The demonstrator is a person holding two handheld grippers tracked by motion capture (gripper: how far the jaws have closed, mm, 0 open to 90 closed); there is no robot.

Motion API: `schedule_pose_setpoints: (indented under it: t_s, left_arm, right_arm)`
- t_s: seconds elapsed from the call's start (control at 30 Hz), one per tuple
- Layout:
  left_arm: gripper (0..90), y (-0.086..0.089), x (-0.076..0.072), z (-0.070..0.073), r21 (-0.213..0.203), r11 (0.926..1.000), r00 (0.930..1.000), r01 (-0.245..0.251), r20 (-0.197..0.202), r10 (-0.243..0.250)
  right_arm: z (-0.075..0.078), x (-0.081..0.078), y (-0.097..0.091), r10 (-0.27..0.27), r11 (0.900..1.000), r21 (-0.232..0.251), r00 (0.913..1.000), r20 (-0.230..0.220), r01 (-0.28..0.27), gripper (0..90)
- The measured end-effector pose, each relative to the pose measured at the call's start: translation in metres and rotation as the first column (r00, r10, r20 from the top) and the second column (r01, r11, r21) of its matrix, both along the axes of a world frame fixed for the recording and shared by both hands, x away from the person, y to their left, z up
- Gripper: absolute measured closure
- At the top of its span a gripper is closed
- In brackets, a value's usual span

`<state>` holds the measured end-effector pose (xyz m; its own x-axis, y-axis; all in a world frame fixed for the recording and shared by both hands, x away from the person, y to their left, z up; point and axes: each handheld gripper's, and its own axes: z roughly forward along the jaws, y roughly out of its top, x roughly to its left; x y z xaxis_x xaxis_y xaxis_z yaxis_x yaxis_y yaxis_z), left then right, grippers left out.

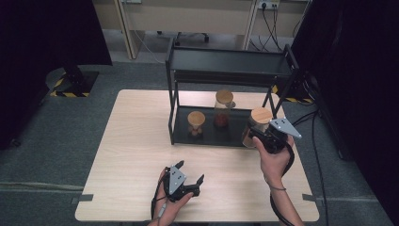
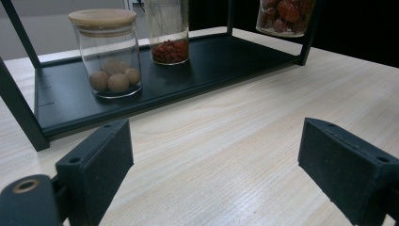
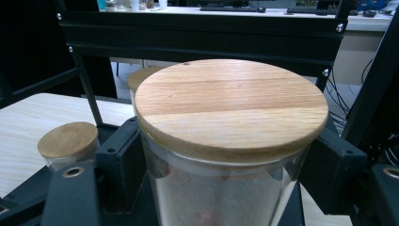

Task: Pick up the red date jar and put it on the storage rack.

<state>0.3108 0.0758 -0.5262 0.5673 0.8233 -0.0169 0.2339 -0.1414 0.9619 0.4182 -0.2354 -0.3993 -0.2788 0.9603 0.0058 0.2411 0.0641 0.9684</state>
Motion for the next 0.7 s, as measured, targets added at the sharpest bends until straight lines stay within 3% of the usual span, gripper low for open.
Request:
schedule_pose_setpoints:
  t_s: [0.7]
  left_arm:
    - [10.3, 0.0, 0.0, 0.0, 0.004, 1.0, 1.0, 0.002, 0.001, -0.002]
  right_arm:
    - [0.001, 0.017, 0.008, -0.009, 1.0, 0.005, 0.9999, -0.01, 0.009, 25.6]
